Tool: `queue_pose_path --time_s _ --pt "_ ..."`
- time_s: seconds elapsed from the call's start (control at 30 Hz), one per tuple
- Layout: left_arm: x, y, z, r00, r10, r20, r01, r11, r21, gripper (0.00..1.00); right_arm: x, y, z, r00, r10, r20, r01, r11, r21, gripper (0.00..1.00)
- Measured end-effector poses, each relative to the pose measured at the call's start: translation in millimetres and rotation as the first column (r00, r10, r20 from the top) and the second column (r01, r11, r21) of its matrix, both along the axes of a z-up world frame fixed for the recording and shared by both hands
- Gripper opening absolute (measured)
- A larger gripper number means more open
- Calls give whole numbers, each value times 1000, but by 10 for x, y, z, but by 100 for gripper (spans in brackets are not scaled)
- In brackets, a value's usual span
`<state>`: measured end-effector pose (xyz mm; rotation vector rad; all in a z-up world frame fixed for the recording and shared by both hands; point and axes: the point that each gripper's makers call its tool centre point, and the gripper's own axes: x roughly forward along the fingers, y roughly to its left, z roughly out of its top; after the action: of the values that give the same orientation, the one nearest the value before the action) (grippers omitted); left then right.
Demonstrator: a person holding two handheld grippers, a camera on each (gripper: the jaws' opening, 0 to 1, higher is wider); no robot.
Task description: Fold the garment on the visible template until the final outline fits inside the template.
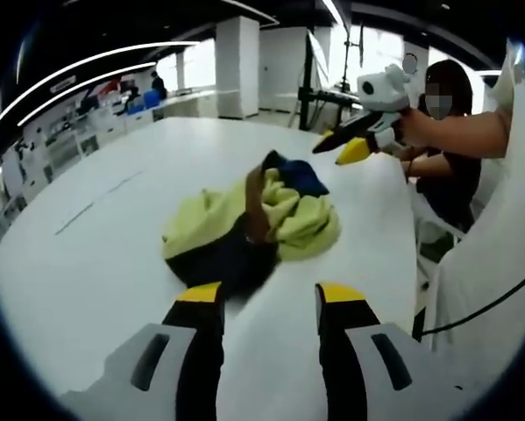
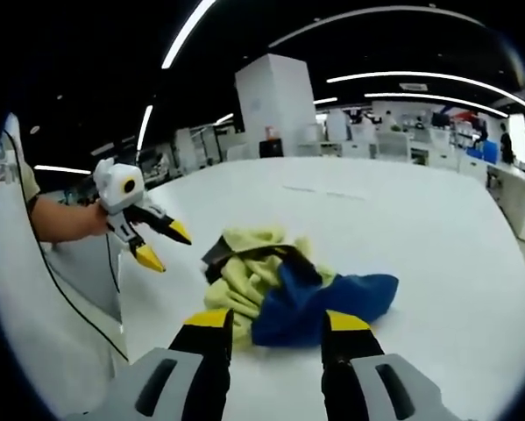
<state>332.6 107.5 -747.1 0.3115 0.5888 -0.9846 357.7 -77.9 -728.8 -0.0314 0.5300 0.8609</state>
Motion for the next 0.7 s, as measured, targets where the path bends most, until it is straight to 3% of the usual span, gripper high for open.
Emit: queue_pose_path --time_s 0.7 --pt "180 -53 -138 1000 22 9 -22 999 39 29 76 87 -75 999 -24 -33 25 999 34 29"
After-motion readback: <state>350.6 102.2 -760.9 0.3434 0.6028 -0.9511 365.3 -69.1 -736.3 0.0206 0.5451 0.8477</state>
